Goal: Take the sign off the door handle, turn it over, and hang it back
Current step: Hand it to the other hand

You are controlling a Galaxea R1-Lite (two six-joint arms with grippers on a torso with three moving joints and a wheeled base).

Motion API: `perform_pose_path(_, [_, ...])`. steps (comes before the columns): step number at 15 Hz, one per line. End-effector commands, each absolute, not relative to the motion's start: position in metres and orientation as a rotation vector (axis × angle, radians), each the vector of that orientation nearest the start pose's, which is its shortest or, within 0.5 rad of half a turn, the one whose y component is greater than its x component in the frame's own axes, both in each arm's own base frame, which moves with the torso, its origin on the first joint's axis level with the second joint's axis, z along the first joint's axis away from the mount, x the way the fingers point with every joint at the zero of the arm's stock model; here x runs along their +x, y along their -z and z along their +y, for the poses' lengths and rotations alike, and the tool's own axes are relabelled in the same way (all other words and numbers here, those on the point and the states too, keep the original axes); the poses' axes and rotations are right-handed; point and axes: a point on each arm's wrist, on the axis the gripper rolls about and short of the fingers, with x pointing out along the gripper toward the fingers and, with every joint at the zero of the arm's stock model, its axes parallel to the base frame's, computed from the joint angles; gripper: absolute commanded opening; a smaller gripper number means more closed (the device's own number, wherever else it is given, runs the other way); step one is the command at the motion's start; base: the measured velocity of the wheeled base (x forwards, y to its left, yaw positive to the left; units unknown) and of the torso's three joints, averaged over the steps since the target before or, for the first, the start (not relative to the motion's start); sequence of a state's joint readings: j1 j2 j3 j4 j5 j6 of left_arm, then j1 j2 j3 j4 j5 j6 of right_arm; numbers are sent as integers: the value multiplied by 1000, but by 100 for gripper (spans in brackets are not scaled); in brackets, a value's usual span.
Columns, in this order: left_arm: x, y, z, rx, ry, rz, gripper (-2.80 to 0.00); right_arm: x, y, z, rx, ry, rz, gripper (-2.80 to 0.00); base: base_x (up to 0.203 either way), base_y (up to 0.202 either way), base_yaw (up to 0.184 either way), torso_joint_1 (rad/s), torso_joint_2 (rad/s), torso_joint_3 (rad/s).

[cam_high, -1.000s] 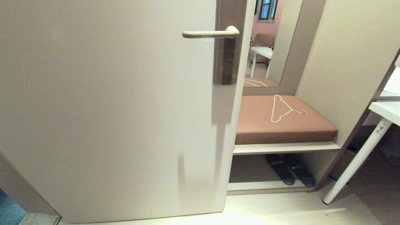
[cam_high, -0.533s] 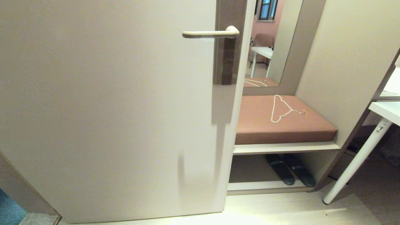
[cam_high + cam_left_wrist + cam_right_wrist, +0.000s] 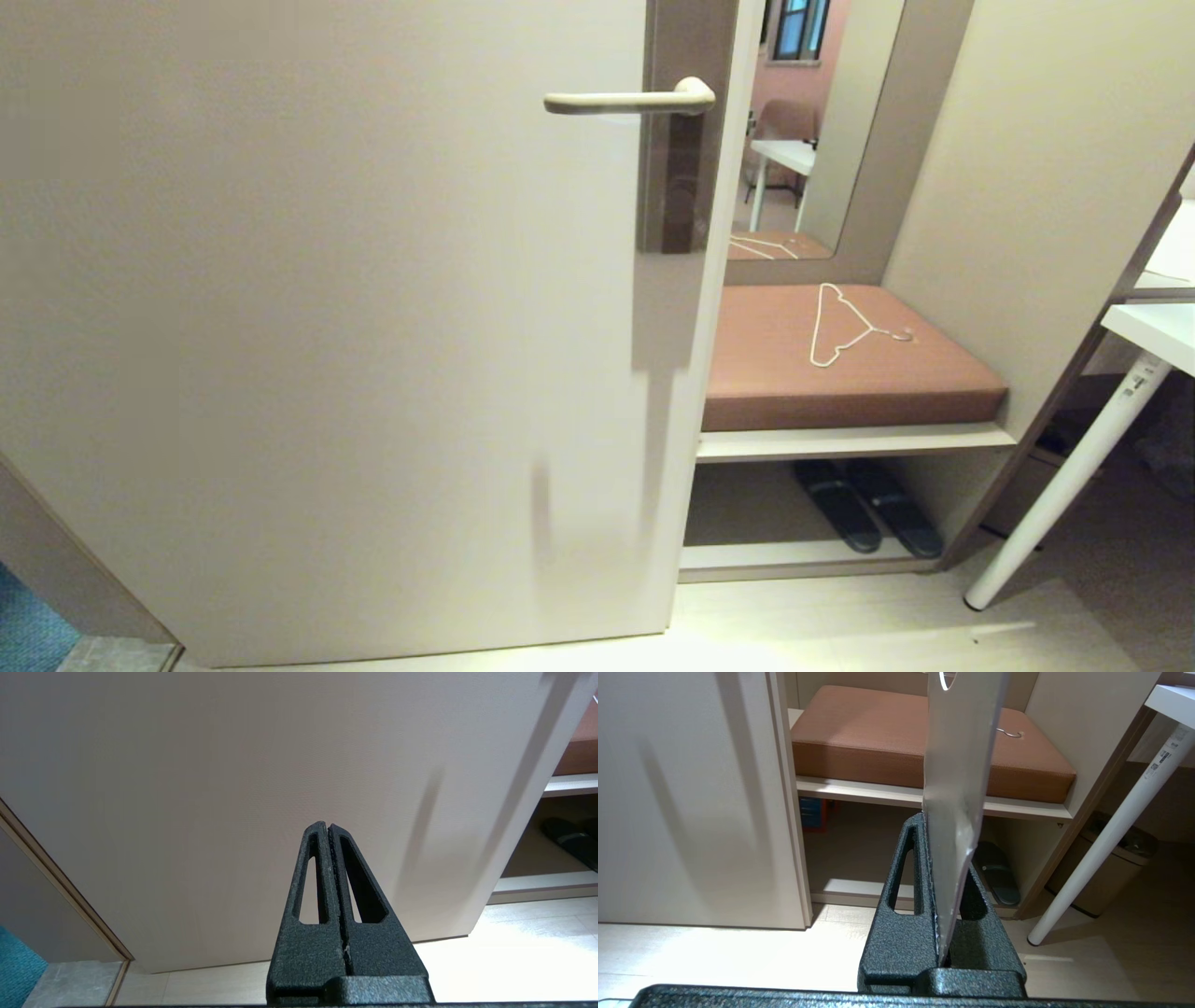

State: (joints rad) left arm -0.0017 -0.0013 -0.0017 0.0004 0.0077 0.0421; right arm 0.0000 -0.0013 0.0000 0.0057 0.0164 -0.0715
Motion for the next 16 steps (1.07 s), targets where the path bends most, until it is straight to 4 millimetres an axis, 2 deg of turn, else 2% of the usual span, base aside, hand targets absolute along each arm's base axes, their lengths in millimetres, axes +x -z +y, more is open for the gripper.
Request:
perform_pose_path(1, [-23, -76, 0, 43, -6, -3, -280, -23, -75, 0, -72, -17, 6, -280, 0, 0, 0, 0, 0, 0])
perform_pose_path(8, [-23, -76, 0, 40, -8, -3, -280, -23, -75, 0, -72, -17, 6, -280, 1, -12, 1, 0, 0, 0])
perform_pose_path(16, [-23, -76, 0, 43, -6, -4, -280, -23, -75, 0, -72, -17, 6, -280, 0, -188, 0, 2, 2, 4])
